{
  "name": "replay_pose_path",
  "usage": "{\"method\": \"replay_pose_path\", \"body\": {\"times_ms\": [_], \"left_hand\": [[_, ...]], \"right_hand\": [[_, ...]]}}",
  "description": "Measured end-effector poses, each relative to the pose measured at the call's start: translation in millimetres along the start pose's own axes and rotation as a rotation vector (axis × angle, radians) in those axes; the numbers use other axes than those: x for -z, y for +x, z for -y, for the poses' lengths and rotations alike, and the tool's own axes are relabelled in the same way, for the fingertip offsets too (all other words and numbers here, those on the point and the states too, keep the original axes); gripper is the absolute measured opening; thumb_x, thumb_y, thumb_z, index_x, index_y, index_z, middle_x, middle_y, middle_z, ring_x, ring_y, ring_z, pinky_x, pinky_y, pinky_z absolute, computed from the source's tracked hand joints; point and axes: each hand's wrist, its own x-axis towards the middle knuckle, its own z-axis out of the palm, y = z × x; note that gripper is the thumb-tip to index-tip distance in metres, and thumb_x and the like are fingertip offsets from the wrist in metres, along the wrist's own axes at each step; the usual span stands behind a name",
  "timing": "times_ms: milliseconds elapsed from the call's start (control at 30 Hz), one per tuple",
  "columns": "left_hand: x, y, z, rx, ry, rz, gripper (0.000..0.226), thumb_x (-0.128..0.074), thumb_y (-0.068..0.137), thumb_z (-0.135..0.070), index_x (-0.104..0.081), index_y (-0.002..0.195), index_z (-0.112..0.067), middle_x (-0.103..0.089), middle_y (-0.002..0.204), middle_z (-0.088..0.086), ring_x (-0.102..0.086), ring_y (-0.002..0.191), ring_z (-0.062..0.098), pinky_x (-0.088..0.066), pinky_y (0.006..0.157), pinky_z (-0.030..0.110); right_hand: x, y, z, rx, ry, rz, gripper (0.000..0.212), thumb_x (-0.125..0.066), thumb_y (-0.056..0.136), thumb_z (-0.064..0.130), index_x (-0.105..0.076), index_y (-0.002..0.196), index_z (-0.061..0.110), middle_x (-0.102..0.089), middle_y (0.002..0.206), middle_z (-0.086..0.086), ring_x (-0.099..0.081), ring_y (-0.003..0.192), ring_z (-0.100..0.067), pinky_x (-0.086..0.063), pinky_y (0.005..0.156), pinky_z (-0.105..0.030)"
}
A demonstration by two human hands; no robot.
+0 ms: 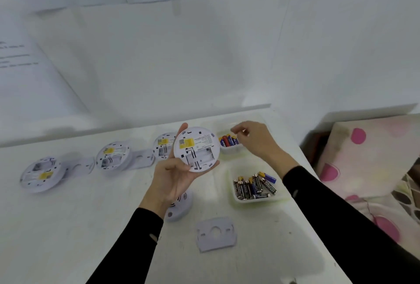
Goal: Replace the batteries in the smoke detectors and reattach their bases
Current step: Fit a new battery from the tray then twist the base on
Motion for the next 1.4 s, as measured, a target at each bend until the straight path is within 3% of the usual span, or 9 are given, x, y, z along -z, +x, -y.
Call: {"method": "replay_pose_path", "body": {"times_ms": [167, 433, 533, 667, 800, 1000, 1200, 1300, 1400], "left_hand": [[4, 6, -5, 0.002, -0.023, 0.015, 0.108, -0.069, 0.046, 0.010, -0.048, 0.146, -0.025, -0.049, 0.149, 0.018, -0.051, 0.130, 0.046, -0.042, 0.096, 0.071], [5, 9, -10, -0.010, -0.012, -0.012, 0.103, -0.070, 0.047, 0.010, -0.052, 0.143, -0.025, -0.050, 0.147, 0.017, -0.051, 0.130, 0.045, -0.043, 0.094, 0.069], [4, 10, -8, -0.042, -0.010, -0.036, 0.105, -0.071, 0.047, 0.008, -0.050, 0.144, -0.025, -0.054, 0.144, 0.017, -0.055, 0.127, 0.044, -0.045, 0.093, 0.069], [1, 13, -1, -0.120, -0.041, -0.164, 0.109, -0.066, 0.042, 0.011, -0.051, 0.143, -0.027, -0.055, 0.143, 0.017, -0.056, 0.125, 0.044, -0.045, 0.096, 0.069], [-9, 16, 9, -0.166, -0.056, -0.276, 0.098, -0.045, 0.056, 0.016, -0.049, 0.144, -0.027, -0.056, 0.140, 0.021, -0.061, 0.120, 0.042, -0.042, 0.101, 0.068], [-28, 15, 15, -0.298, 0.083, -0.412, 0.050, -0.055, 0.098, -0.017, -0.045, 0.145, -0.028, -0.066, 0.126, 0.011, -0.069, 0.108, 0.030, -0.056, 0.089, 0.048], [-38, 13, 21, -0.395, 0.312, -0.475, 0.033, -0.043, 0.105, -0.019, -0.050, 0.133, -0.035, -0.055, 0.140, 0.011, -0.060, 0.123, 0.031, -0.054, 0.095, 0.045], [-42, 15, 19, -0.414, 0.330, -0.504, 0.031, -0.044, 0.105, -0.020, -0.052, 0.130, -0.036, -0.055, 0.139, 0.008, -0.062, 0.121, 0.027, -0.055, 0.094, 0.044], [-39, 15, 11, -0.395, 0.270, -0.508, 0.035, -0.043, 0.105, -0.023, -0.047, 0.139, -0.031, -0.059, 0.134, 0.007, -0.065, 0.116, 0.025, -0.060, 0.083, 0.036]], "right_hand": [[-16, 58, -17, -0.157, -0.387, 0.200, 0.029, -0.053, 0.095, 0.016, -0.066, 0.120, 0.013, -0.064, 0.125, -0.004, -0.059, 0.113, -0.023, -0.046, 0.095, -0.030], [-23, 72, -24, -0.205, -0.498, 0.306, 0.020, -0.062, 0.089, 0.018, -0.068, 0.103, 0.005, -0.068, 0.107, -0.009, -0.060, 0.092, -0.023, -0.045, 0.075, -0.028], [-14, 56, -14, -0.185, -0.204, 0.091, 0.013, -0.066, 0.089, 0.016, -0.063, 0.100, 0.010, -0.067, 0.103, -0.008, -0.062, 0.093, -0.019, -0.044, 0.072, -0.019], [-14, 5, 30, -0.049, 0.521, -0.369, 0.010, -0.069, 0.087, 0.016, -0.061, 0.092, 0.012, -0.072, 0.082, -0.005, -0.064, 0.074, -0.006, -0.047, 0.068, -0.011], [-42, -43, 60, -0.006, 0.757, -0.306, 0.015, -0.077, 0.082, 0.020, -0.066, 0.088, 0.013, -0.071, 0.084, 0.001, -0.064, 0.076, -0.011, -0.053, 0.070, -0.024], [-63, -64, 56, -0.011, 0.715, -0.342, 0.014, -0.076, 0.082, 0.027, -0.065, 0.088, 0.022, -0.066, 0.080, 0.013, -0.053, 0.069, -0.004, -0.044, 0.063, -0.018], [-84, -68, 49, 0.075, 0.474, -0.376, 0.006, -0.064, 0.090, 0.039, -0.062, 0.092, 0.033, -0.058, 0.108, 0.020, -0.054, 0.098, -0.011, -0.041, 0.078, -0.015], [-97, -74, 45, 0.173, 0.176, -0.396, 0.032, -0.041, 0.100, 0.045, -0.063, 0.114, 0.026, -0.060, 0.119, 0.011, -0.050, 0.108, -0.013, -0.044, 0.088, -0.032], [-101, -79, 41, 0.203, -0.215, -0.445, 0.049, -0.022, 0.102, 0.049, -0.057, 0.131, 0.030, -0.058, 0.134, 0.005, -0.049, 0.112, -0.017, -0.040, 0.086, -0.036]]}}
